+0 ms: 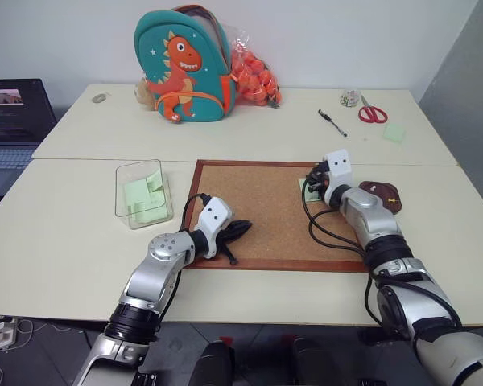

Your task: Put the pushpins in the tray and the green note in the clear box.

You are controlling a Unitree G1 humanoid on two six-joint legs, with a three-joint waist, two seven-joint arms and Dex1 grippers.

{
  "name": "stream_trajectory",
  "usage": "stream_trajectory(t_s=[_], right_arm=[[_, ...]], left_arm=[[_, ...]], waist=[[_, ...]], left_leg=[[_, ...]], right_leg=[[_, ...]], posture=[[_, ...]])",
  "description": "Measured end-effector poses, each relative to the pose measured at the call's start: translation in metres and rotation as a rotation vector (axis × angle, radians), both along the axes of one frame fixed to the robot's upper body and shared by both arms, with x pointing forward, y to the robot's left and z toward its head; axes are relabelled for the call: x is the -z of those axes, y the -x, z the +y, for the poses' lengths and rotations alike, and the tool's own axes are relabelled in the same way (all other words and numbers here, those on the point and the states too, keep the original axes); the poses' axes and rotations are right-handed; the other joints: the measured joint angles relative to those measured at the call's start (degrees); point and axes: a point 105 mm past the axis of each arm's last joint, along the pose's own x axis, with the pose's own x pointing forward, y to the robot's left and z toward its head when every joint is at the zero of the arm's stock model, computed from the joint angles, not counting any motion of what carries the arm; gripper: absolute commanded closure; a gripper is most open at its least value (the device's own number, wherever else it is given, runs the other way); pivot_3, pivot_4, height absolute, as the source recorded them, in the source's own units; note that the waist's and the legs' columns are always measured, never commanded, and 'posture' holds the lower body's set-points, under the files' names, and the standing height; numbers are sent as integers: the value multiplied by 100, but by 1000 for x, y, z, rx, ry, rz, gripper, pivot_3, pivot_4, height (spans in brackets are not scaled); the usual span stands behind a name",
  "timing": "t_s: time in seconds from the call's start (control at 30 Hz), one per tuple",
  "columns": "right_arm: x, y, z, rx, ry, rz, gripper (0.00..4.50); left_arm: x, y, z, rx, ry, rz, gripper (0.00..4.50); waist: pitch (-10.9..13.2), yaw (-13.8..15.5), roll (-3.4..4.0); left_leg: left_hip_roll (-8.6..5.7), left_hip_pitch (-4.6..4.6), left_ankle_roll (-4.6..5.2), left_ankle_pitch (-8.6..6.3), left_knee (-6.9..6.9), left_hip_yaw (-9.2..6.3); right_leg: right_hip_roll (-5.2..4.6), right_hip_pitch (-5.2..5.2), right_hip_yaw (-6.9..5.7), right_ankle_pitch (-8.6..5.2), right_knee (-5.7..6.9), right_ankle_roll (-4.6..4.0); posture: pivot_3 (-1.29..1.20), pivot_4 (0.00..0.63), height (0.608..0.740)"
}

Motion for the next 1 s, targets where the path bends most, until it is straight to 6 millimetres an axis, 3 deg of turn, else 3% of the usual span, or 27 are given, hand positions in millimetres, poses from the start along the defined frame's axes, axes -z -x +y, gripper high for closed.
stream_trajectory(t_s=[0.7,1.0], right_arm=[[-3,5,-1,-2,-31,-15,4492],[-22,6,-2,1,-65,-74,4492]], left_arm=[[0,3,-2,15,-3,-1,4500],[0,3,-2,14,-3,3,4500]], waist=[[0,18,2],[0,14,2]], left_leg=[[0,-3,0,0,-5,-1],[0,-1,0,0,-4,1]], right_leg=[[-2,-1,-1,0,-6,0],[-2,-1,0,0,-7,0]], posture=[[0,150,740],[0,150,740]])
